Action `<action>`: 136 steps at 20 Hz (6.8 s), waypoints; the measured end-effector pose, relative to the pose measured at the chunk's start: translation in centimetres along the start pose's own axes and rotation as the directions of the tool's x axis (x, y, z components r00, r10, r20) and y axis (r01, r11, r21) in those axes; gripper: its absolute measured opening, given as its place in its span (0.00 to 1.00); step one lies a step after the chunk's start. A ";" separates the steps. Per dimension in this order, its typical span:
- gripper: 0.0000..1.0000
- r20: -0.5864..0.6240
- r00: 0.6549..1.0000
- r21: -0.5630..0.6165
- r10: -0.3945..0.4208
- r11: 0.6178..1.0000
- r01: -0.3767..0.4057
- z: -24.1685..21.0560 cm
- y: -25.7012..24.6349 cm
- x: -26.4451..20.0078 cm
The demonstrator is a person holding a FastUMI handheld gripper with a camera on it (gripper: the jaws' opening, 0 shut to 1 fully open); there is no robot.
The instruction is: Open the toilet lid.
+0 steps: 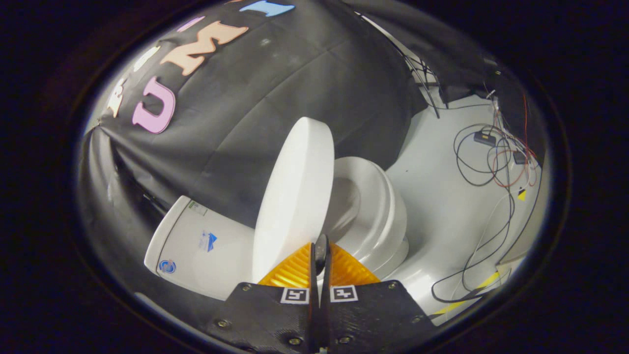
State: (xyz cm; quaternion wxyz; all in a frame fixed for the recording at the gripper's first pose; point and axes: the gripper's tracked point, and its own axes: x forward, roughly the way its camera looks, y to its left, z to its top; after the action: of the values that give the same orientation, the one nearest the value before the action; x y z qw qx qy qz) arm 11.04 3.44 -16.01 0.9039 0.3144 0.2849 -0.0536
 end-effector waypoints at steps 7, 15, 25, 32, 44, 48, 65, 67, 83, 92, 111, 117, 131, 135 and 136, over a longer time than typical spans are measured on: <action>0.01 0.035 0.999 -0.146 0.026 0.989 -0.021 0.9 4.0 -1.3; 0.01 0.074 0.997 -0.225 0.034 0.974 -0.016 1.5 7.6 -2.3; 0.01 0.119 0.992 -0.318 0.045 0.948 -0.005 1.8 11.3 -3.1; 0.02 0.142 0.988 -0.377 0.055 0.926 0.003 1.7 14.6 -4.1; 0.02 0.201 0.970 -0.552 0.133 0.834 0.000 0.5 18.6 -4.5; 0.02 0.214 0.964 -0.587 0.160 0.810 -0.004 -0.1 20.5 -4.8; 0.02 0.222 0.926 -0.677 0.304 0.732 -0.078 -4.4 27.6 -4.4; 0.02 0.217 0.924 -0.670 0.316 0.736 -0.094 -4.8 28.1 -4.3; 0.03 0.194 0.905 -0.651 0.378 0.739 -0.170 -8.9 32.3 -3.2; 0.04 0.215 0.902 -0.690 0.375 0.711 -0.132 -9.5 33.0 -3.1; 0.28 0.180 0.877 -0.625 0.446 0.740 -0.248 -9.3 34.1 -5.9; 0.49 0.178 0.872 -0.626 0.455 0.736 -0.257 -7.8 33.2 -6.9; 0.97 0.192 0.889 -0.600 0.415 0.767 -0.228 -3.1 29.2 -7.3; 0.97 0.209 0.893 -0.593 0.398 0.778 -0.208 -1.7 27.9 -7.4; 0.97 0.211 0.895 -0.595 0.393 0.778 -0.202 -1.4 27.5 -7.4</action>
State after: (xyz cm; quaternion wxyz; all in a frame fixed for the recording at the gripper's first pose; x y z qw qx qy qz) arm 11.77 25.57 1.95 0.9864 0.0650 0.0816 0.1268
